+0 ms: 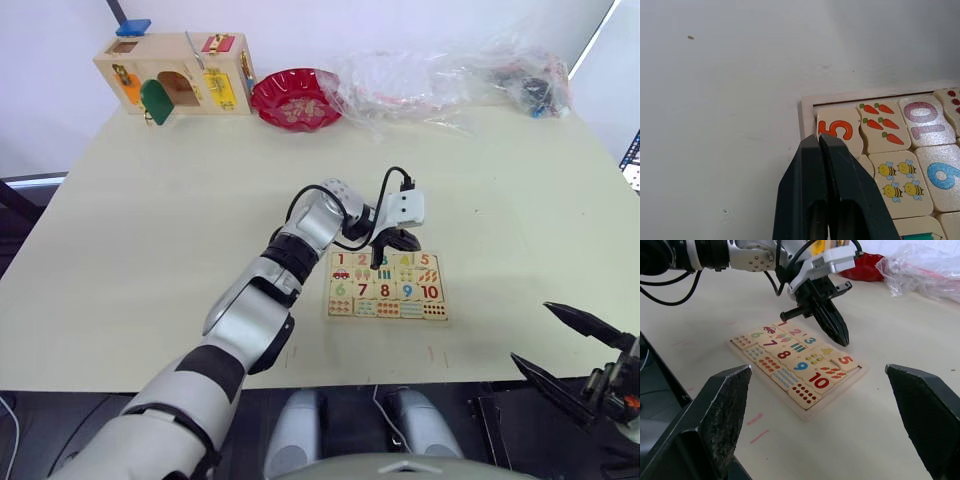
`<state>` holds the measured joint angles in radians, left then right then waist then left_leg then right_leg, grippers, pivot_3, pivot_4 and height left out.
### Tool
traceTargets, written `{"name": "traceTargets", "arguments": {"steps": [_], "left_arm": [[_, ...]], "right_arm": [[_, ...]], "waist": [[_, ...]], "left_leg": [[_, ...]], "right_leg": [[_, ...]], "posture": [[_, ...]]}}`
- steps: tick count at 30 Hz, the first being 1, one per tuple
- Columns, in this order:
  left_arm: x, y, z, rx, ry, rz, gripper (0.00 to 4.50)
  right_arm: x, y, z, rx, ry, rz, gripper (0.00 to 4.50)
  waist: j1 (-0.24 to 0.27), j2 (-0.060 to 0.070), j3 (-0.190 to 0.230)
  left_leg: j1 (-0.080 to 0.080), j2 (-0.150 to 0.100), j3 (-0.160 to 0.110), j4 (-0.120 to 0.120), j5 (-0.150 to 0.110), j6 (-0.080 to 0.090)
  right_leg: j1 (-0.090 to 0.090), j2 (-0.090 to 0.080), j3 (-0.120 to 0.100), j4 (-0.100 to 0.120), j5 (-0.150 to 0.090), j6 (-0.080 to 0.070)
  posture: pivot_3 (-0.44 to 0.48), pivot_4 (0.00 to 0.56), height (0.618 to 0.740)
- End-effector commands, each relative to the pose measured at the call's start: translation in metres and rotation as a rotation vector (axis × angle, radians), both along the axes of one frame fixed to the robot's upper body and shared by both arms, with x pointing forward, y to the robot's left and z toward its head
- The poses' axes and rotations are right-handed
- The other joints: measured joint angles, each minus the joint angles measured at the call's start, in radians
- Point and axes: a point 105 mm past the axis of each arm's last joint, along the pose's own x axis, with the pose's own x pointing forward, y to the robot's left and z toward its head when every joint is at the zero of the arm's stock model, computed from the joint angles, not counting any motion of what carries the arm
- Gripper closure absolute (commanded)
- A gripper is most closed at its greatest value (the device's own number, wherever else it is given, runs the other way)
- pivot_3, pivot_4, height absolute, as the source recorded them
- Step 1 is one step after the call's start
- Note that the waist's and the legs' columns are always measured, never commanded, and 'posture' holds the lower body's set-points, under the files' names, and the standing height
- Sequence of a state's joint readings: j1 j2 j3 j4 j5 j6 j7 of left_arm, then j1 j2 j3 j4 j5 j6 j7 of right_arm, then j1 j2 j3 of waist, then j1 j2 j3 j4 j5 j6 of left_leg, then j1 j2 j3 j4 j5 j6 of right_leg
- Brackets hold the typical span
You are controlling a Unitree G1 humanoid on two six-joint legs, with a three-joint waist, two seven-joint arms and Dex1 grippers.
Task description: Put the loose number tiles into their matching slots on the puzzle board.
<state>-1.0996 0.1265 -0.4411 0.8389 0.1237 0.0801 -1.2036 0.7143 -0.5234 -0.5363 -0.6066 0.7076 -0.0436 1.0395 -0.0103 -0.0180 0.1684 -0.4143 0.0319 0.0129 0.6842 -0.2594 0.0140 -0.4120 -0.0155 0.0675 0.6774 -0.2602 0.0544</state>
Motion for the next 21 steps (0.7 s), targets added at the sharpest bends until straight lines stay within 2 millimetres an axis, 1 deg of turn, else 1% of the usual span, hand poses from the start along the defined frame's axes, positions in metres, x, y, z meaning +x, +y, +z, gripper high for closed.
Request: {"name": "traceTargets", "arguments": {"steps": [1,12,21], "left_arm": [[0.0023,-0.0051,0.0072,-0.004,-0.05,-0.01,4.43],[0.0054,-0.0048,0.0069,0.001,-0.065,0.003,4.43],[0.0024,-0.0061,0.0045,0.008,-0.061,-0.01,4.43]], "right_arm": [[-0.0023,0.0026,0.0056,-0.001,-0.017,0.006,0.0],[-0.0018,0.0027,0.0052,0.0,-0.017,0.01,0.0],[-0.0023,0.0025,0.0048,-0.001,-0.016,0.01,0.0]], "waist": [[0.0,0.0,0.0],[0.0,0.0,0.0],[0.0,0.0,0.0]], "left_leg": [[0.0,0.0,0.0,0.0,0.0,0.0],[0.0,0.0,0.0,0.0,0.0,0.0],[0.0,0.0,0.0,0.0,0.0,0.0]], "right_leg": [[0.0,0.0,0.0,0.0,0.0,0.0],[0.0,0.0,0.0,0.0,0.0,0.0],[0.0,0.0,0.0,0.0,0.0,0.0]], "posture": [[0.0,0.15,0.74],[0.0,0.15,0.74],[0.0,0.15,0.74]]}}
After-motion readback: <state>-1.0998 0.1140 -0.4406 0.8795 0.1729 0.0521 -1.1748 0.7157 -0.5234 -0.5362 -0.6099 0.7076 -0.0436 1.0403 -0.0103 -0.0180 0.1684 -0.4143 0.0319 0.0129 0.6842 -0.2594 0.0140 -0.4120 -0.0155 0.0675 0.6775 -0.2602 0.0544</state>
